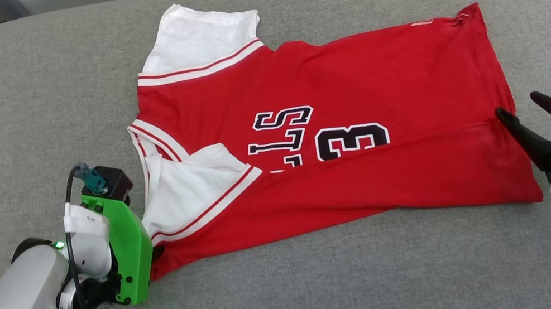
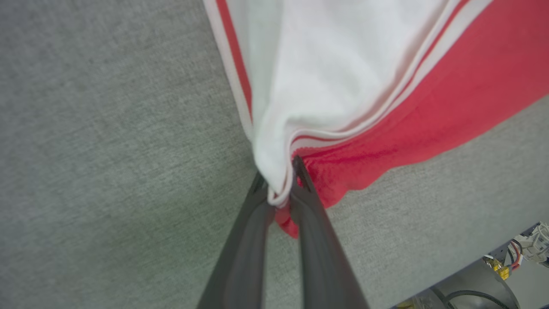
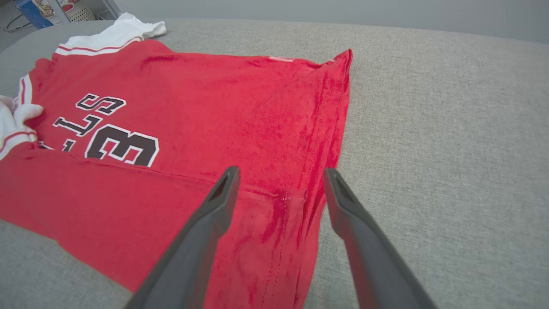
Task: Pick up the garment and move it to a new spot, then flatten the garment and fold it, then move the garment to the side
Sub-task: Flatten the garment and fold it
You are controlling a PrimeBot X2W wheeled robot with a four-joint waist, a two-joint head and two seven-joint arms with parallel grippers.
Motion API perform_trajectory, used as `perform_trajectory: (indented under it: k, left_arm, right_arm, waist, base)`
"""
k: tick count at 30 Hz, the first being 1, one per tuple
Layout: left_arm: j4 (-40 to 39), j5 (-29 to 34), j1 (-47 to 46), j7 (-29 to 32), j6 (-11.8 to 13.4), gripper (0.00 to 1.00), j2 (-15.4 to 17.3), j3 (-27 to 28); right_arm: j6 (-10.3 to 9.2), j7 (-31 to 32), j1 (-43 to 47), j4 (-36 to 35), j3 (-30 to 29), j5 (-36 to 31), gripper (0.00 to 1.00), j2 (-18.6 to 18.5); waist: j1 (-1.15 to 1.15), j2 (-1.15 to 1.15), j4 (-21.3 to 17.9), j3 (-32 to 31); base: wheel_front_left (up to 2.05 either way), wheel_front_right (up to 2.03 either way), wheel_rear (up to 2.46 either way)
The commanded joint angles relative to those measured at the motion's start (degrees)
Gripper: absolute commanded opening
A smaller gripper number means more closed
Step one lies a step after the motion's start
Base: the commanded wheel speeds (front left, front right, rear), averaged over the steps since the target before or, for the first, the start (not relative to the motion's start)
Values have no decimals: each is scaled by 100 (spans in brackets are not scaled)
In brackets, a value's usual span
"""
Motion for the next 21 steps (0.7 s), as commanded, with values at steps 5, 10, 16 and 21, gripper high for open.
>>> perform_trajectory:
  k: [5, 10, 16, 21]
  left_arm:
    - [-302, 128, 309, -556, -9, 0, 81, 36]
    - [-718, 232, 439, -949, 137, 0, 290, 188]
    - [-1153, 311, 558, -1144, 371, 0, 445, 285]
    - [-1407, 370, 544, -1135, 480, 0, 449, 273]
  right_arm:
    - [-5, 596, -353, -222, -45, 59, 100, -396]
    - [-5, 1609, -525, -408, -2, 392, 100, -751]
    - [-5, 2968, -557, -402, 227, 838, 100, -1087]
    - [-5, 3363, -548, -143, 382, 929, 100, -958]
  waist:
    - [0, 0, 15, -141]
    - [0, 0, 51, -205]
    - [0, 0, 111, -165]
    - [0, 0, 191, -41]
  base:
    - [0, 0, 0]
    - [0, 0, 0]
    - [0, 0, 0]
    - [0, 0, 0]
